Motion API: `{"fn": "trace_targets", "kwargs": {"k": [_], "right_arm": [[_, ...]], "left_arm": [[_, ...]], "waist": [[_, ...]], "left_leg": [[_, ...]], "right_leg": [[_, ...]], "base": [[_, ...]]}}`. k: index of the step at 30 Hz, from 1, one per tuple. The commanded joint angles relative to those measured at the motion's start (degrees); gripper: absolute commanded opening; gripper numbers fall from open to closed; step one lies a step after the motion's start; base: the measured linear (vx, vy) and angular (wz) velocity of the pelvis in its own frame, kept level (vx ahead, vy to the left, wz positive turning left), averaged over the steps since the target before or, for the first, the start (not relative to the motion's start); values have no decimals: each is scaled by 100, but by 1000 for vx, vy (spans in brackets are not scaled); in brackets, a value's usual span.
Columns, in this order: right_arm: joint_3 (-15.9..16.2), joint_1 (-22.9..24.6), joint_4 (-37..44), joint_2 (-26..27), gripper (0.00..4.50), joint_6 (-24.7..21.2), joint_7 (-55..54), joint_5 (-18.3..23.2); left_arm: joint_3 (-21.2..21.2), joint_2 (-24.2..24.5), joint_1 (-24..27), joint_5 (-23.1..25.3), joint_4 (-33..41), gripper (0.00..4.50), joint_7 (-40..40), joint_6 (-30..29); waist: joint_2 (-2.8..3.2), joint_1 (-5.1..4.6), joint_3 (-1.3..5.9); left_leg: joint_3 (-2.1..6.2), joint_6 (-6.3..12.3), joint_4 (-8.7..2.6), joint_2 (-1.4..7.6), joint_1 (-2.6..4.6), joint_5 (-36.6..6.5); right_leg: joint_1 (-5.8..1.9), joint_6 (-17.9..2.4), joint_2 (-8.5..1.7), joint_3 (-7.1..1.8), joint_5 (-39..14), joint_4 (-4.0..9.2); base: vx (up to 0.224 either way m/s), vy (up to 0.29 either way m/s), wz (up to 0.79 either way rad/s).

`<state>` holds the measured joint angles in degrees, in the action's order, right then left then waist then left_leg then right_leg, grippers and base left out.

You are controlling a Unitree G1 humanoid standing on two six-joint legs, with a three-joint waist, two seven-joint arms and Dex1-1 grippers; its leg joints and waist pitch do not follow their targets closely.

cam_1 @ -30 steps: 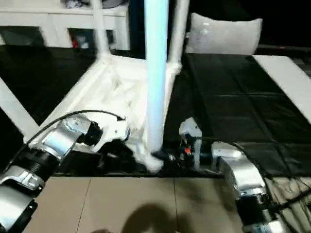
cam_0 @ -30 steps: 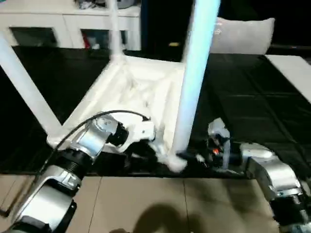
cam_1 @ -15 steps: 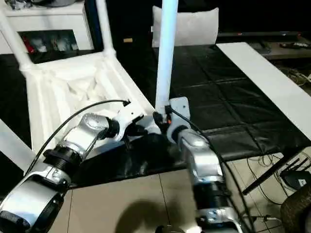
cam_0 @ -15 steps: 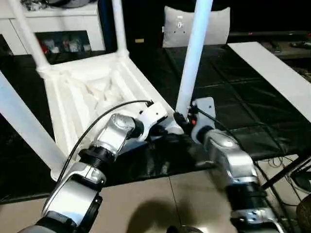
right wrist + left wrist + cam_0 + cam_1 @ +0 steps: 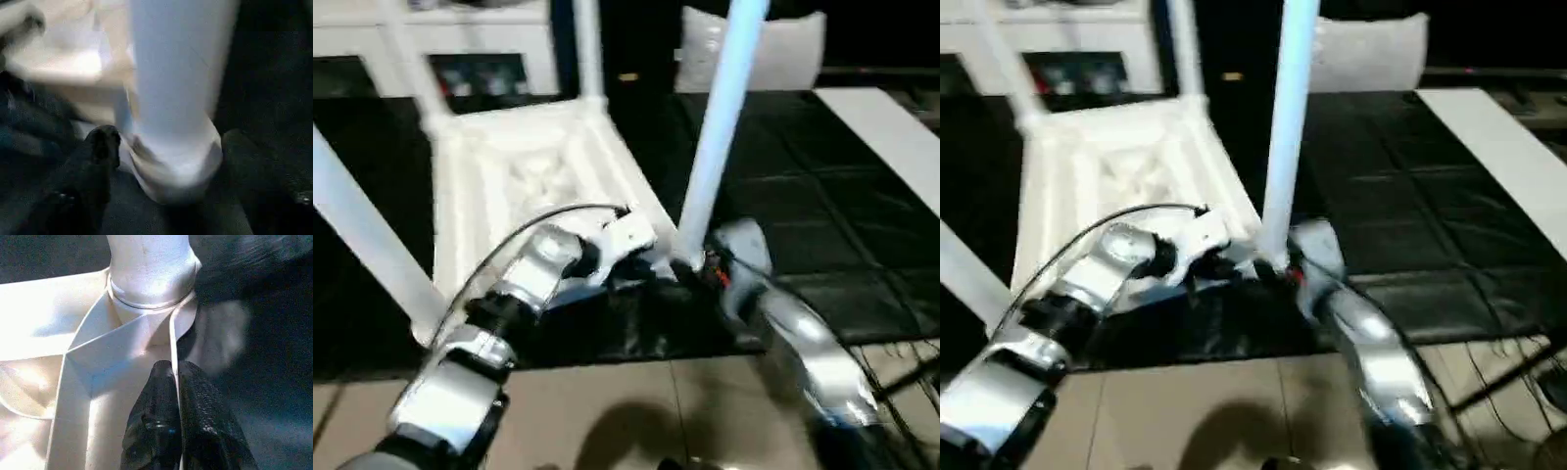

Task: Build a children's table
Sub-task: Rotate leg to tighten

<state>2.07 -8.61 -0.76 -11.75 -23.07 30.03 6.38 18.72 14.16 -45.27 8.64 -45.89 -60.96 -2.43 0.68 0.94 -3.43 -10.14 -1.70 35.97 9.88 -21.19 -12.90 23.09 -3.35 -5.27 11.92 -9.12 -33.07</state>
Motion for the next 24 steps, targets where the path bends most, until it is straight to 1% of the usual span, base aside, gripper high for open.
{"fn": "trace_targets", "kwargs": {"k": [1, 2, 3, 4, 5, 6, 7, 8, 9, 10, 11, 12, 13, 14, 15, 16, 17, 18, 19, 20, 21, 22, 23, 24], "right_arm": [[-89, 238, 453, -237, 401, -7, 405, 232], [-89, 238, 453, -237, 425, -7, 405, 232], [-102, 315, 528, -279, 425, -34, 454, 274], [-140, 462, 670, -313, 431, -117, 475, 356], [-153, 508, 715, -321, 439, -144, 479, 381], [-162, 596, 811, -323, 445, -175, 465, 421], [-164, 657, 880, -327, 445, -192, 456, 448], [-208, 815, 1093, -240, 445, -263, 359, 558], [-217, 867, 1165, -218, 445, -285, 321, 601], [-216, 921, 1239, -193, 445, -298, 283, 638], [-211, 934, 1261, -183, 449, -302, 273, 645], [-201, 963, 1311, -162, 450, -313, 252, 660], [-197, 1000, 1364, -114, 450, -270, 193, 647], [-188, 1031, 1420, -82, 450, -212, 151, 626], [-192, 1054, 1474, -44, 450, -181, 161, 677], [-157, 1080, 1524, -59, 450, -135, 184, 665], [-128, 1100, 1568, -82, 450, -124, 198, 666], [-134, 1115, 1603, -62, 450, -114, 113, 633], [-205, 1130, 1656, 34, 450, -98, -61, 651], [-205, 1130, 1656, 34, 450, -98, -61, 651], [-263, 1123, 1671, 111, 450, -17, -157, 665], [-274, 1102, 1747, 108, 450, -386, -301, 653], [-267, 1096, 1800, 92, 450, -679, -393, 639], [-267, 1096, 1800, 92, 450, -679, -393, 639]], "left_arm": [[80, 119, -319, 117, -178, 0, -133, 725], [80, 119, -319, 117, -178, 0, -133, 725], [108, 153, -361, 168, -268, 0, -112, 878], [116, 198, -453, 217, -439, 0, -19, 1023], [116, 211, -482, 230, -492, 0, 12, 1060], [92, 229, -520, 207, -572, 0, 17, 1144], [76, 242, -540, 187, -620, 0, 10, 1209], [-82, 265, -531, -26, -632, 0, -224, 1229], [-153, 264, -533, -130, -666, 0, -355, 1253], [-238, 258, -527, -243, -687, 0, -452, 1255], [-265, 256, -515, -294, -662, 27, -507, 1239], [-326, 250, -489, -406, -605, 43, -627, 1204], [-413, 240, -421, -566, -472, 53, -746, 1223], [-497, 238, -344, -753, -303, 53, -911, 1166], [-573, 244, -250, -932, -77, 60, -1044, 1051], [-633, 256, -157, -1073, 132, 60, -1110, 931], [-662, 264, -112, -1154, 228, 72, -1143, 870], [-749, 280, -7, -1284, 466, 90, -1073, 679], [-972, 268, 199, -1530, 891, 93, -892, 322], [-972, 268, 199, -1530, 891, 95, -892, 322], [-1157, 230, 374, -1699, 1211, 120, -683, 138], [-1399, 154, 606, -1816, 1578, 120, -240, 26], [-1540, 108, 752, -1872, 1794, 132, 32, -24], [-1540, 108, 752, -1872, 1794, 138, 32, -24]], "waist": [[2, 24, 402], [-12, 22, 396], [-12, 17, 394], [-23, 22, 392], [-22, 28, 398], [-4, 28, 398], [-16, 34, 406], [-12, 45, 410], [-15, 51, 422], [-5, 83, 433], [-13, 90, 453], [-19, 92, 454], [-2, 118, 475], [8, 132, 481], [10, 142, 486], [27, 165, 479], [20, 166, 465], [24, 181, 439], [24, 190, 433], [24, 176, 399], [57, 181, 401], [48, 165, 388], [50, 151, 398], [40, 122, 357]], "left_leg": [[217, 408, -436, 464, 100, -918], [224, 303, -451, 450, 114, -1100], [236, 262, -458, 450, 106, -1124], [232, 241, -451, 433, 110, -1142], [245, 214, -455, 447, 114, -1131], [254, 207, -461, 456, 108, -1121], [257, 206, -461, 465, 101, -1082], [262, 214, -465, 472, 91, -1043], [253, 225, -462, 472, 87, -992], [253, 249, -461, 469, 66, -868], [257, 270, -461, 481, 57, -737], [260, 285, -462, 489, 53, -673], [253, 317, -450, 488, 41, -516], [260, 322, -462, 524, 45, -409], [253, 323, -459, 541, 47, -361], [241, 306, -467, 551, 59, -371], [231, 309, -466, 548, 60, -416], [219, 295, -475, 518, 54, -543], [209, 228, -482, 514, 53, -627], [197, 187, -492, 497, 59, -770], [198, 140, -484, 481, 85, -861], [195, 114, -477, 452, 77, -930], [219, 75, -485, 483, 82, -934], [216, 85, -495, 483, 98, -1083]], "right_leg": [[-411, -149, -600, -548, -1925, 558], [-414, -49, -601, -527, -2245, 602], [-419, -20, -603, -517, -2318, 612], [-407, 66, -594, -508, -2434, 660], [-407, 82, -601, -504, -2439, 649], [-410, 57, -610, -500, -2415, 644], [-407, 44, -612, -511, -2317, 643], [-410, -10, -626, -520, -2208, 624], [-414, -40, -631, -534, -2117, 612], [-423, -119, -646, -546, -1910, 573], [-427, -193, -638, -554, -1663, 527], [-429, -237, -646, -564, -1568, 510], [-435, -349, -658, -576, -1300, 459], [-437, -482, -671, -589, -1039, 404], [-438, -578, -690, -605, -882, 375], [-424, -710, -695, -610, -705, 356], [-416, -742, -687, -617, -693, 352], [-430, -716, -668, -609, -867, 373], [-453, -673, -681, -612, -1075, 388], [-430, -567, -661, -594, -1463, 459], [-428, -495, -651, -579, -1670, 484], [-435, -350, -648, -563, -1955, 547], [-456, -348, -635, -554, -1970, 519], [-426, -245, -604, -524, -2273, 593]], "base": [[0, 0, 0], [0, 0, 0], [0, 0, 0], [0, 0, 0], [0, 0, 0], [0, 0, 0], [0, 0, 0], [0, 0, 0], [0, 0, 0], [0, 0, 0], [0, 0, 0], [0, 0, 0], [0, 0, 0], [0, 0, 0], [0, 0, 0], [0, 0, 0], [0, 0, 0], [0, 0, 0], [0, 0, 0], [0, 0, 0], [0, 0, 0], [0, 0, 0], [0, 0, 0], [0, 0, 0]]}}
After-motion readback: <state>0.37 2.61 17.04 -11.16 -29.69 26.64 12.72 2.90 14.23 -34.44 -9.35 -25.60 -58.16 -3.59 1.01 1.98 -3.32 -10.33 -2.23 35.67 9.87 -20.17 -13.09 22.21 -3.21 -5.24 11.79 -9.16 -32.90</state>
